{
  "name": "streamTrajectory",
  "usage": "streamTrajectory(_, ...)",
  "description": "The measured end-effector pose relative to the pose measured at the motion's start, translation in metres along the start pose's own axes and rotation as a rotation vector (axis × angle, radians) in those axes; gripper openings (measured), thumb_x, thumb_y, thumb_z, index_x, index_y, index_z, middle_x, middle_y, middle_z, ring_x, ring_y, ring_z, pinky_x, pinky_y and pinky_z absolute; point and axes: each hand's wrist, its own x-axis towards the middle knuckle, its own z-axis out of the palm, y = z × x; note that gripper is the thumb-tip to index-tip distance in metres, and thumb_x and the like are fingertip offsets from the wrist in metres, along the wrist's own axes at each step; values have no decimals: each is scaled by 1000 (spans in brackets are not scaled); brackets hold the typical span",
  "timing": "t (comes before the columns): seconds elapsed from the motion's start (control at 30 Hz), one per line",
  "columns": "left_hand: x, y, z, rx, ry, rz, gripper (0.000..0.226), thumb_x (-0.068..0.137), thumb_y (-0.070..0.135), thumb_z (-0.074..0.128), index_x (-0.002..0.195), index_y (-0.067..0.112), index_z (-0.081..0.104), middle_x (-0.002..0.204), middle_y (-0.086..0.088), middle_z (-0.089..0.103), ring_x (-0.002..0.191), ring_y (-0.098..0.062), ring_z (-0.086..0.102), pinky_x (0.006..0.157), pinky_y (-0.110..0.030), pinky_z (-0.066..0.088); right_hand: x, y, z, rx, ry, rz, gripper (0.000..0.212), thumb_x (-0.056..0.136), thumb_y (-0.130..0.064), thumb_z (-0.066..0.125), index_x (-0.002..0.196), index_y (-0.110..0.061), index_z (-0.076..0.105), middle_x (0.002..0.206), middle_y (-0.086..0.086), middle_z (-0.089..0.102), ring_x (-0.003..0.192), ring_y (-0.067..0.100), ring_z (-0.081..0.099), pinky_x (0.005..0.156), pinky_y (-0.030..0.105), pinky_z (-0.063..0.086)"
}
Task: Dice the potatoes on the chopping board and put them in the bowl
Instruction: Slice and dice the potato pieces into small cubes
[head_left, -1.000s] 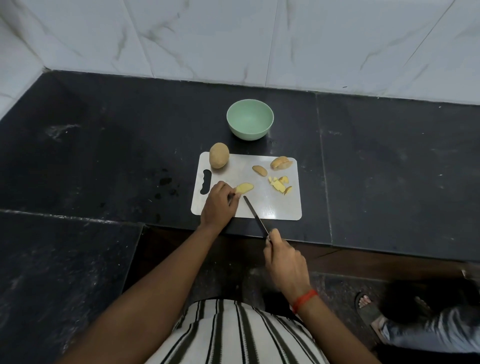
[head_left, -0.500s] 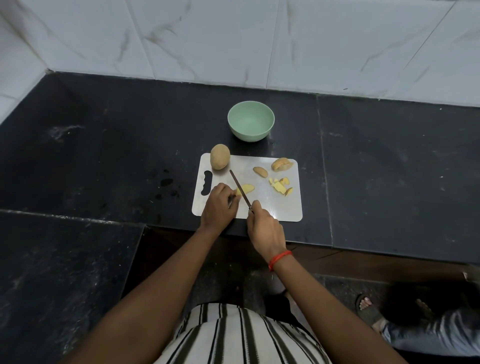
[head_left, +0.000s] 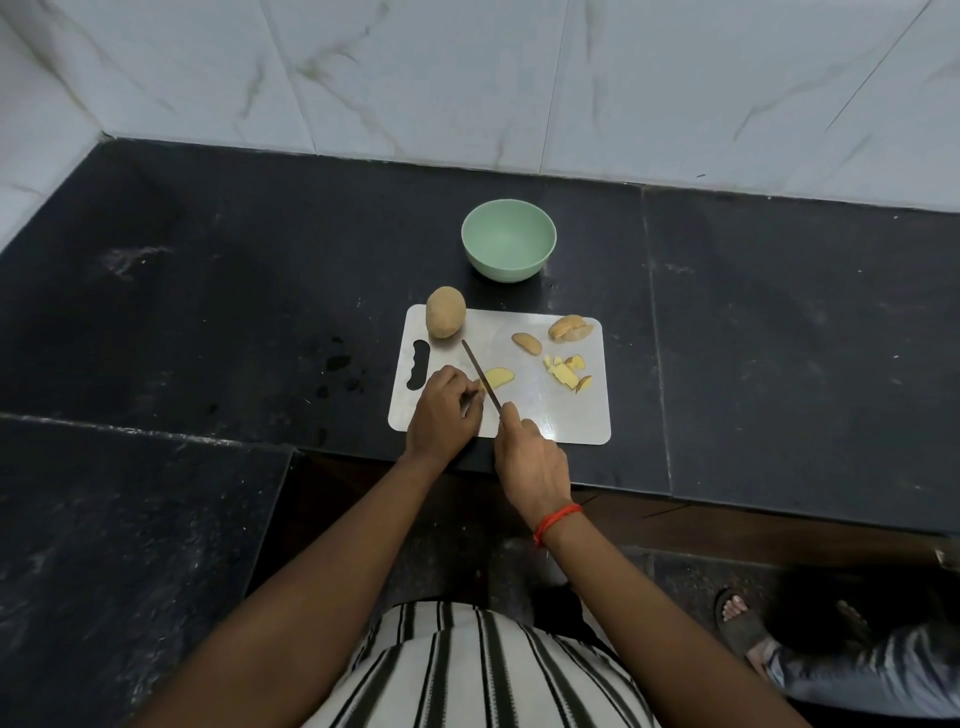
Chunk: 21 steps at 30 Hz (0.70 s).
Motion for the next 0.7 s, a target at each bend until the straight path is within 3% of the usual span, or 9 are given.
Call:
streamTrajectory(0.2,1,-1,1,18,22,23,7,90,9,70,87,5,64,90,-3,56,81,-8,44,72,-18,36,-15,9,-5,-43,-66,-16,18,104,-23,38,122,-18,39,94,9,60,71,35,63,55,36,39)
streamTrajectory(0.37,1,1,0,29,32,35,9,90,9,71,87,5,64,89,-4,56,80,-9,43,70,-16,34,-42,24,-8,7,-52,-10,19,103,-28,40,121,-20,41,95,8,60,73,36,65,57,42,51)
streamTrajectory(0.53,2,0,-2,5,-3,-7,14,93,18,71,87,9,62,91,3,52,81,-12,49,67,-20,38,-79,43,-1,137,50,2,9,103,-34,36,102,-25,37,86,3,62,65,35,64,53,44,52)
streamTrajectory(0.7,12,-1,-16,-71,-149,-106,35,86,26,80,115,13,66,103,3,57,79,-7,54,71,-19,46,-70,46,-15,349,238,11,10,106,-29,43,97,-25,44,76,-5,59,58,18,60,48,34,45)
